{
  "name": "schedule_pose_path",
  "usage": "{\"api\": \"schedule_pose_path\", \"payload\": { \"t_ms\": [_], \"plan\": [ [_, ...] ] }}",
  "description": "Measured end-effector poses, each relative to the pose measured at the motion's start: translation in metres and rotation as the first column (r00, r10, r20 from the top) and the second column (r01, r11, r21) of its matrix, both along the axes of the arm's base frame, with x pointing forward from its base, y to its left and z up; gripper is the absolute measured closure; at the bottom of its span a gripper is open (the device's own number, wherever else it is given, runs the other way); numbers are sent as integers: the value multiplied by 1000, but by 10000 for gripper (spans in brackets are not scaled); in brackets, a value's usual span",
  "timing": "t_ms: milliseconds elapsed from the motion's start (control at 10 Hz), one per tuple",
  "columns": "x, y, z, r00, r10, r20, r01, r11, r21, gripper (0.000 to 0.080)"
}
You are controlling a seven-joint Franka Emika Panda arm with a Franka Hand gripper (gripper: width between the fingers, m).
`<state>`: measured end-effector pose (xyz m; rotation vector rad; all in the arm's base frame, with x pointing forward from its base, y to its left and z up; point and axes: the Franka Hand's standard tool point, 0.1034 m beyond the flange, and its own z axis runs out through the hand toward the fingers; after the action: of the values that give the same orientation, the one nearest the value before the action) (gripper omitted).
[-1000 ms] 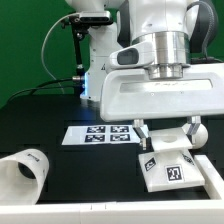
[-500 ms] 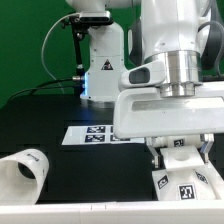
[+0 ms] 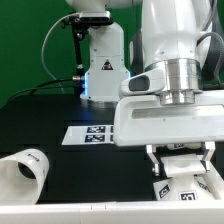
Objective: Assemble lamp
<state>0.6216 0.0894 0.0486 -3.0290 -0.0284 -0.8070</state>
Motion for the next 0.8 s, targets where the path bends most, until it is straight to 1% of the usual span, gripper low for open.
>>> {"api": "schedule_pose_path", "payload": {
  "t_ms": [100,200,300,400,700,800],
  "plan": [
    [1,0,0,1000,6,26,-6,1000,-3,269],
    [0,0,0,1000,9,24,-9,1000,-5,269],
    [0,0,0,1000,12,24,-12,1000,-7,149],
    [0,0,0,1000,14,23,-13,1000,-8,115],
    [0,-2,1,1000,16,13,-16,1000,-11,103],
    [-2,-8,13,1000,15,-7,-15,1000,-9,101]
  ]
}}
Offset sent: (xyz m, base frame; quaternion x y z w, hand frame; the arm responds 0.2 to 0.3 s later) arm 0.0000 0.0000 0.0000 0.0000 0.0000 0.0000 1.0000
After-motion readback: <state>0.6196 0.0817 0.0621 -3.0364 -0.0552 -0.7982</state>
